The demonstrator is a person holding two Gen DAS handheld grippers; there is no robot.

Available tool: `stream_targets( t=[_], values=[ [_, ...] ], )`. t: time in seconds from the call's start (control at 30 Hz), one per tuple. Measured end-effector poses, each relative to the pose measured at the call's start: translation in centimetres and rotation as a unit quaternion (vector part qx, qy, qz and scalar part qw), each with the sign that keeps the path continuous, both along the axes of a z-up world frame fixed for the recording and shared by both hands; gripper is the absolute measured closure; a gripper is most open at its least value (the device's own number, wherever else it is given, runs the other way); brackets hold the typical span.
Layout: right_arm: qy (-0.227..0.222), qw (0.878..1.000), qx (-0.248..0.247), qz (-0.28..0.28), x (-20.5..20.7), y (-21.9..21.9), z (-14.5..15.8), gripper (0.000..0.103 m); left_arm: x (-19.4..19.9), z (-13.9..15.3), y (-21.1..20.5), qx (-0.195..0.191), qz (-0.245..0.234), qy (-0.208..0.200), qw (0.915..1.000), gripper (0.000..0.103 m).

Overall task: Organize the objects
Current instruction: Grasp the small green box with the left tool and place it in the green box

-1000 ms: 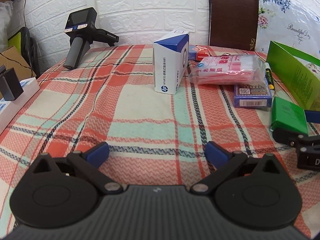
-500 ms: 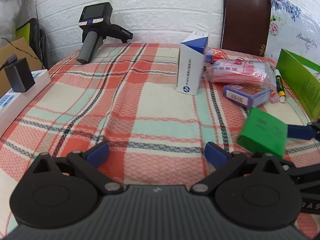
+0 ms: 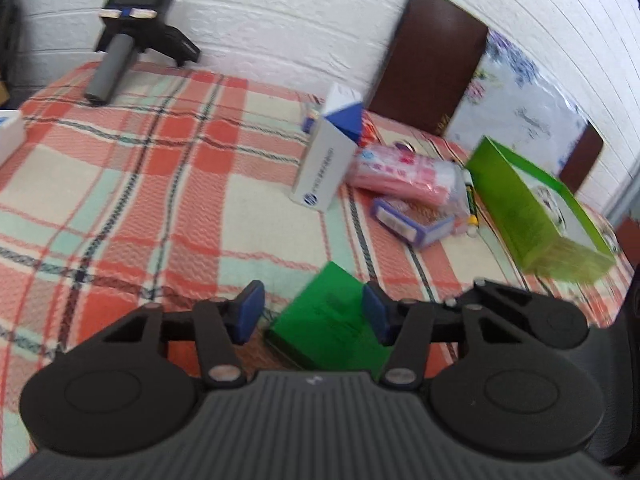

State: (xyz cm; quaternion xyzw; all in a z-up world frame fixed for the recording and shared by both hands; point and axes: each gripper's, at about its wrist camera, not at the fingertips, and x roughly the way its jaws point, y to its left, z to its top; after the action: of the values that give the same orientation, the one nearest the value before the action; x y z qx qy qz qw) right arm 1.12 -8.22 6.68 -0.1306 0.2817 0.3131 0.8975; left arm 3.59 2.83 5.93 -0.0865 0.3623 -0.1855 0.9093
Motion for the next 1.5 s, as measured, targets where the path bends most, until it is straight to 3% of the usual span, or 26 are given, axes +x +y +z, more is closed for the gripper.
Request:
stream_targets(
  t=[0.13, 0.27, 0.53, 0.93, 1.2, 1.5],
  values=[
    [0.024, 0.999, 0.028, -0.024, 0.4, -1.4, 0.0, 0.037, -0.4, -0.2, 0.6, -0.035, -0.007, 0.012, 0.9993, 0.072],
    [0.024, 0.998, 0.03, -0.046, -0.7, -2.8, 0.1, 0.035, -0.9, -0.7, 0.0, -0.079, 0.005, 0.048, 0.9957, 0.073],
    [0.024, 0.993, 0.016, -0.117, -4.4, -10.4, 0.1, 0.034, -2.4, -0.7, -8.5, -0.075, -0.078, 0.062, 0.9922, 0.073],
    [0.024, 0.964, 0.02, -0.263, -10.0, -22.0, 0.0, 0.033, -3.8, -0.8, -21.9, -0.049, -0.205, 0.078, 0.9744, 0.072],
    [0.01, 0.943, 0.018, -0.333, -12.3, -27.3, -0.5, 0.018, -4.0, -0.9, -28.1, -0.04, -0.229, 0.074, 0.9698, 0.067],
    [0.0, 0.94, 0.038, -0.339, -13.7, -28.2, -0.6, 0.023, -4.2, -0.5, -28.9, -0.026, -0.228, 0.078, 0.97, 0.066]
  ],
)
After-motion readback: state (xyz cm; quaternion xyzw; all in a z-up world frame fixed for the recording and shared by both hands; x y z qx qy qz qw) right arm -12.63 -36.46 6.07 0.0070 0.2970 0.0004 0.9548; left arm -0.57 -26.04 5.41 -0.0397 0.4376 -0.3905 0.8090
